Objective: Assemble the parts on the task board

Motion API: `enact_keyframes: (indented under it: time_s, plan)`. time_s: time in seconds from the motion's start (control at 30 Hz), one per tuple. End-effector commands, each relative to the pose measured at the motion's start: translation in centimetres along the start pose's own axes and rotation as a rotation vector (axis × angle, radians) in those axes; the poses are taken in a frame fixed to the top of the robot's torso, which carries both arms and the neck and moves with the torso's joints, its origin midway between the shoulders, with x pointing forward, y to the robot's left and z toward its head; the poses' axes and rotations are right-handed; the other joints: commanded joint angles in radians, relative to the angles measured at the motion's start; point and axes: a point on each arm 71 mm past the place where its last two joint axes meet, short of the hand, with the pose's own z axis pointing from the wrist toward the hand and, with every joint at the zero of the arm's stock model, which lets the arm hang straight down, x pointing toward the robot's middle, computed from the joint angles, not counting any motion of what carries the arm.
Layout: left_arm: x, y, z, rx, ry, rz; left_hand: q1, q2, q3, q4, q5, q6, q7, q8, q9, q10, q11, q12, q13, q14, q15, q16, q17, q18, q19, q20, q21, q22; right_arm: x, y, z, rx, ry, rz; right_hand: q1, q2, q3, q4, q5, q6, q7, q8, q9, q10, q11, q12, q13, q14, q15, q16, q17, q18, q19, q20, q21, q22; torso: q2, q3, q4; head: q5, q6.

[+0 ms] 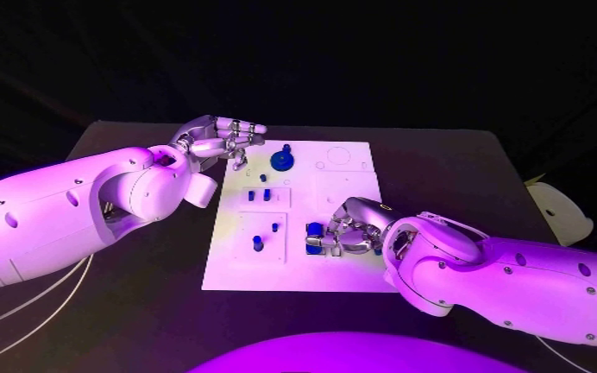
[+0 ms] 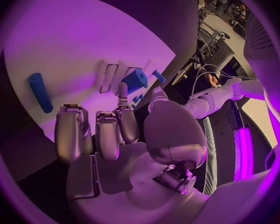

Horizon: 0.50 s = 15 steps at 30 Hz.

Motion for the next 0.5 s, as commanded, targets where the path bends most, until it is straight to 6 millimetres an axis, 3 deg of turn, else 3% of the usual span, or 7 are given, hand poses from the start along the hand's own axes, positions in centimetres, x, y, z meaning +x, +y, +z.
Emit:
enact_keyframes:
  time_s: [0.03, 0.2, 0.33, 0.43, 0.5]
  plan:
    - [0.19, -0.07, 0.00, 0.004, 0.017, -0.008, -0.002, 0.006, -0.002, 0.000, 0.002, -0.001, 0.004, 0.005, -0.001, -0.006, 0.003, 0.003, 0.002, -0.006, -0.001, -0.005, -0.001, 0.019, -0.001, 0.003, -0.006, -0.001, 0.09, 0.10, -0.41, -0.019, 0.014, -0.033, 0.010, 0.014, 0.006, -0.002, 0.028, 0.003, -0.003, 0.006, 0.003, 0.006, -0.006, 0.008, 0.058, 0.081, -0.005, -0.002, 0.149, -0.011, 0.034, -0.003, 0.007, 0.208, 0.000, -0.0002, 0.0005, 0.001, -0.001]
    - [0.12, -0.05, -0.03, 0.003, 0.015, -0.008, -0.002, 0.006, -0.002, 0.000, 0.002, -0.001, 0.004, 0.005, -0.001, -0.006, 0.003, 0.004, 0.002, -0.006, -0.001, -0.005, -0.001, 0.018, -0.001, 0.003, -0.006, -0.001, 0.09, 0.00, -0.67, -0.020, 0.026, -0.044, 0.079, 0.021, 0.011, -0.012, 0.073, 0.007, -0.007, 0.009, 0.010, 0.009, -0.009, 0.011, 0.063, 0.082, -0.009, 0.000, 0.154, -0.012, 0.036, -0.006, 0.012, 0.209, 0.000, -0.0003, -0.0027, 0.001, 0.001]
    - [0.17, -0.02, 0.00, 0.002, 0.017, -0.008, -0.003, 0.006, -0.002, 0.000, 0.001, -0.001, 0.004, 0.005, -0.001, -0.006, 0.003, 0.004, 0.002, -0.006, -0.001, -0.005, -0.001, 0.018, 0.000, 0.003, -0.006, -0.001, 0.13, -0.13, -0.58, -0.009, 0.032, -0.044, 0.148, 0.043, 0.024, -0.018, 0.113, 0.008, -0.010, 0.009, 0.015, 0.012, -0.013, 0.012, 0.067, 0.083, -0.011, 0.001, 0.157, -0.012, 0.037, -0.008, 0.014, 0.210, -0.001, 0.0000, -0.0002, 0.000, 0.001]
    - [0.19, 0.01, 0.02, 0.001, 0.017, -0.008, -0.003, 0.006, -0.002, 0.000, 0.001, -0.001, 0.004, 0.005, -0.001, -0.006, 0.003, 0.004, 0.002, -0.006, -0.001, -0.005, -0.001, 0.018, 0.000, 0.003, -0.006, -0.001, 0.22, -0.25, -0.42, 0.007, 0.040, -0.032, 0.191, 0.064, 0.041, -0.024, 0.172, 0.008, -0.012, 0.008, 0.016, 0.014, -0.015, 0.012, 0.069, 0.083, -0.013, 0.001, 0.158, -0.013, 0.037, -0.010, 0.015, 0.210, -0.001, -0.0007, 0.0005, -0.001, 0.002]
    - [0.20, 0.02, 0.02, 0.000, 0.017, -0.008, -0.003, 0.006, -0.002, 0.000, 0.001, -0.001, 0.004, 0.005, -0.001, -0.006, 0.003, 0.004, 0.002, -0.006, -0.001, -0.005, -0.001, 0.018, 0.000, 0.003, -0.006, -0.001, 0.28, -0.25, -0.29, 0.013, 0.045, -0.031, 0.198, 0.064, 0.040, -0.024, 0.179, 0.009, -0.012, 0.008, 0.016, 0.014, -0.015, 0.012, 0.069, 0.083, -0.013, 0.001, 0.158, -0.013, 0.038, -0.011, 0.016, 0.211, -0.001, -0.0009, 0.0013, 0.000, 0.002]
